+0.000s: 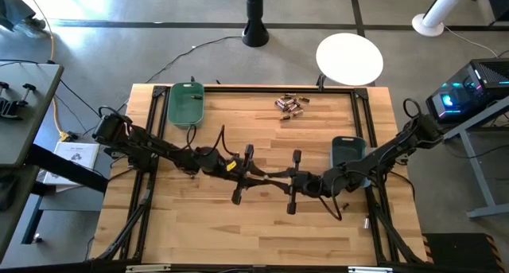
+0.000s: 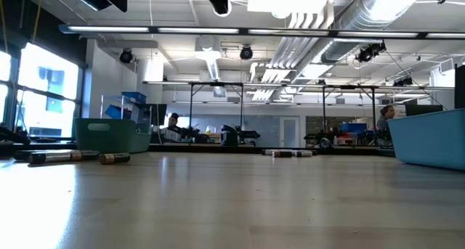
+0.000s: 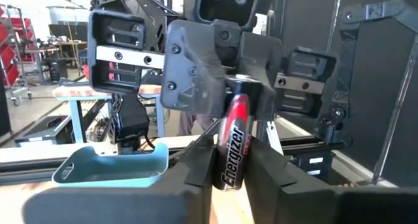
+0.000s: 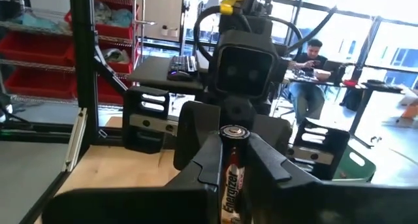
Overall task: Sort batteries
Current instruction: Put the silver battery into the blue bin
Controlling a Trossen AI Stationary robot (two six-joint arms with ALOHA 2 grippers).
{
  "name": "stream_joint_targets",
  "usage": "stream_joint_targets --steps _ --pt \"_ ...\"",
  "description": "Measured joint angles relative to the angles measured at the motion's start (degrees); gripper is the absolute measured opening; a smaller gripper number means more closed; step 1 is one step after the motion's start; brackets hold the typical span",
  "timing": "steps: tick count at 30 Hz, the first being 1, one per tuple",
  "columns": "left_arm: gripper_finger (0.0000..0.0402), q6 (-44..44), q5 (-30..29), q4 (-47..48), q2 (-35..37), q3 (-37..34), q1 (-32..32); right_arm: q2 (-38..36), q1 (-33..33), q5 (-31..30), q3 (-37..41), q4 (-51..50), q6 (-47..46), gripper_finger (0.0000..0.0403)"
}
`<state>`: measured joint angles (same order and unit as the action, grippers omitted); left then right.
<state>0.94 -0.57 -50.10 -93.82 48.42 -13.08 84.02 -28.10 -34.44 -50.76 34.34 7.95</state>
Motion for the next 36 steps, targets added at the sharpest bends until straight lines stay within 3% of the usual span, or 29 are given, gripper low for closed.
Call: stream_joint_targets --steps 6,13,17,20,23,29,36 --pt "0.0040 0.36 -0.66 1.98 -0.02 -0.04 -0.14 -0.02 0.00 -0.11 0.00 -2.40 -2.54 0.0062" --pt "0.0040 -0.68 -11.14 10.05 -0.07 -0.07 -0.02 -3.41 -1.02 -8.92 0.02 -4.52 -0.49 0.0154" --pt "0.0040 -0.50 -15.45 16.51 -0.07 -0.07 1.61 -8.08 -3.57 -17.19 0.00 -15.34 -2.43 0.0185" --pt "0.0040 1.49 -15.83 19.33 -0.07 -0.07 4.34 -10.98 -5.66 -21.45 -0.06 -27.43 -10.30 0.0189" --pt "0.0040 1.87 -15.65 20.12 -0.07 -0.07 7.81 -11.72 -7.34 -22.15 -0.07 -41.58 -21.40 0.0188" --pt "0.0040 2.46 -9.14 18.05 -0.07 -0.07 18.01 -9.73 -8.21 -23.56 -0.02 -65.51 -41.36 0.0188" --pt "0.0040 5.17 -2.77 13.69 -0.07 -0.07 27.91 -9.54 -4.63 -28.57 -0.02 -78.93 -48.05 0.0188"
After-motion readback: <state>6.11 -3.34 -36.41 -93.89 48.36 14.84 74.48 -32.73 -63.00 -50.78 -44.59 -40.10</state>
